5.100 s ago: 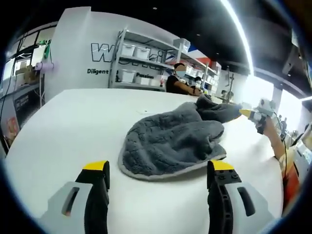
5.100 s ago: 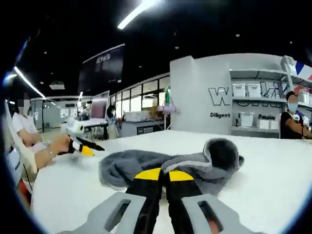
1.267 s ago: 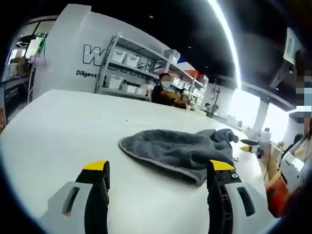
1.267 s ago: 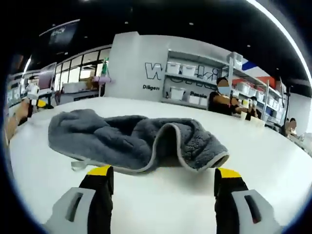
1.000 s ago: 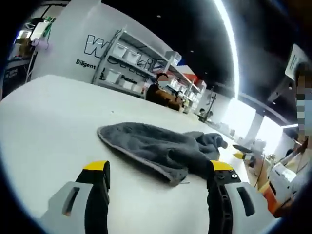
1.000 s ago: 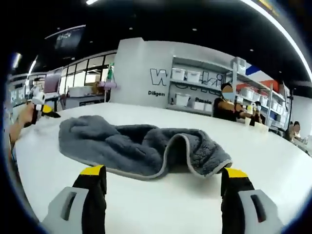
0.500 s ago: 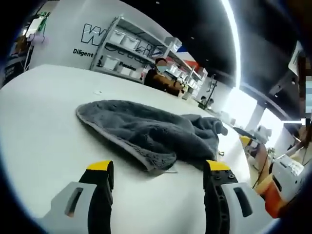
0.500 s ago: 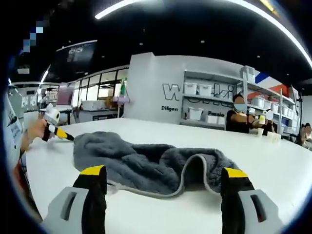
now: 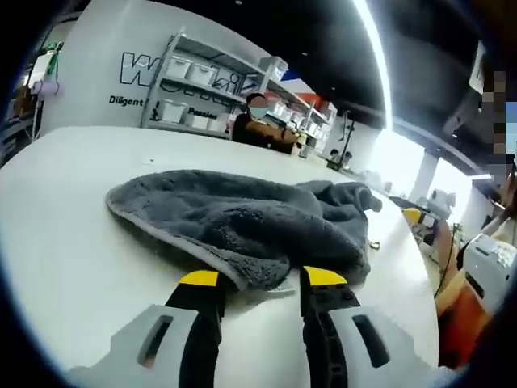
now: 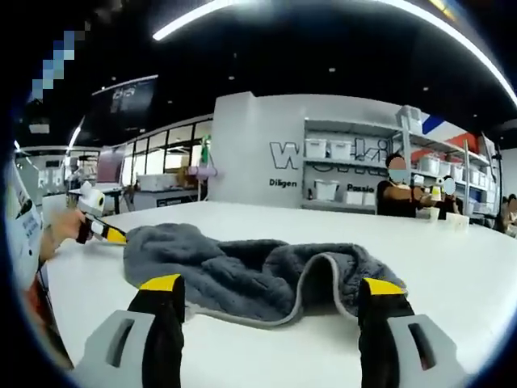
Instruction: Fold the towel on the table until its edges align and the towel forms a compact rectangular stack.
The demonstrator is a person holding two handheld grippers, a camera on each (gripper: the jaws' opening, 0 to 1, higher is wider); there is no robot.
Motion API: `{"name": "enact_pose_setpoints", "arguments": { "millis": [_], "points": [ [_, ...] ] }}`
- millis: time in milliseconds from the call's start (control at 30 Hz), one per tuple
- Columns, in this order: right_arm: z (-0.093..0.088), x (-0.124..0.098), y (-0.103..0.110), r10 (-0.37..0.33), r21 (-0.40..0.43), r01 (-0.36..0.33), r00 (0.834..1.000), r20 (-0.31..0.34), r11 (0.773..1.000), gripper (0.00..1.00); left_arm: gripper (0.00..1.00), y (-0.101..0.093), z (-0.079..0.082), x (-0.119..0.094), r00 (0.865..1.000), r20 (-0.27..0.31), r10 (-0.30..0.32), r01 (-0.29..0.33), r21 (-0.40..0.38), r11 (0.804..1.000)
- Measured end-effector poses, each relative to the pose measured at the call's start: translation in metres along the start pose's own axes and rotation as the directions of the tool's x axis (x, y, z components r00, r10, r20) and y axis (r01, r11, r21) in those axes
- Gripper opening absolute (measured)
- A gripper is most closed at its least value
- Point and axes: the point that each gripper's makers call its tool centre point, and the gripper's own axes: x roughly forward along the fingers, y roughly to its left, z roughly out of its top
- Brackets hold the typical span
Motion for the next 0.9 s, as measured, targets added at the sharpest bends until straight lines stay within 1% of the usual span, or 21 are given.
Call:
{"name": "enact_pose_setpoints", "arguments": {
  "millis": [67, 133, 167, 233, 267, 400, 467, 567, 633, 733, 767, 833, 900],
  "points": [
    [-0.001, 0.000, 0.000, 0.000, 0.002, 0.000, 1.000, -0.002, 1.000, 0.88, 0.26, 0.004, 0.001, 0.000, 1.000, 0.009, 0.030, -0.030, 0.012, 0.999],
    [0.000, 0.000, 0.000, 0.001, 0.006, -0.001, 1.000, 0.002, 1.000, 0.87, 0.21, 0.009, -0.002, 0.000, 0.998, -0.009, 0.062, -0.062, 0.037, 0.997],
    [0.000, -0.001, 0.000, 0.002, 0.007, -0.002, 1.000, 0.004, 1.000, 0.86, 0.17, 0.011, -0.004, 0.000, 0.997, -0.016, 0.074, -0.073, 0.053, 0.996],
    [0.000, -0.002, 0.000, 0.004, 0.011, -0.004, 1.000, 0.006, 1.000, 0.83, 0.12, 0.013, -0.009, -0.001, 0.996, -0.037, 0.086, -0.084, 0.063, 0.995],
    [-0.001, -0.002, 0.001, 0.006, 0.013, -0.006, 1.000, 0.007, 1.000, 0.82, 0.10, 0.014, -0.010, -0.001, 0.995, -0.038, 0.091, -0.089, 0.065, 0.994],
    [-0.003, -0.003, 0.000, 0.004, 0.023, -0.004, 1.000, 0.005, 1.000, 0.80, 0.08, 0.014, -0.008, -0.003, 0.995, -0.021, 0.097, -0.096, 0.047, 0.994],
    [-0.003, -0.005, -0.001, 0.000, 0.030, -0.001, 1.000, 0.006, 1.000, 0.79, 0.07, 0.014, -0.001, -0.007, 0.994, 0.004, 0.105, -0.105, 0.011, 0.994],
    [-0.003, -0.008, -0.002, -0.001, 0.042, 0.000, 1.000, 0.012, 0.999, 0.79, 0.06, 0.007, 0.012, -0.014, 0.995, 0.051, 0.090, -0.088, -0.026, 0.996],
    [-0.002, -0.009, -0.003, 0.000, 0.052, -0.001, 1.000, 0.019, 0.999, 0.78, 0.05, 0.003, 0.020, -0.018, 0.993, 0.070, 0.092, -0.089, -0.052, 0.995],
    [-0.001, -0.010, -0.003, 0.001, 0.061, -0.003, 1.000, 0.029, 0.998, 0.76, 0.04, -0.005, 0.034, -0.027, 0.991, 0.101, 0.093, -0.092, -0.017, 0.996],
    [-0.001, -0.010, -0.003, 0.001, 0.062, -0.003, 1.000, 0.030, 0.998, 0.76, 0.04, -0.007, 0.040, -0.030, 0.988, 0.126, 0.090, -0.089, -0.011, 0.996],
    [0.000, -0.010, -0.002, 0.001, 0.064, -0.003, 0.999, 0.032, 0.998, 0.76, 0.03, -0.010, 0.051, -0.037, 0.983, 0.161, 0.083, -0.081, -0.022, 0.997],
    [0.000, -0.010, -0.002, 0.001, 0.066, -0.004, 0.999, 0.037, 0.998, 0.76, 0.03, -0.012, 0.059, -0.043, 0.981, 0.178, 0.080, -0.077, -0.024, 0.997]
  ]
}}
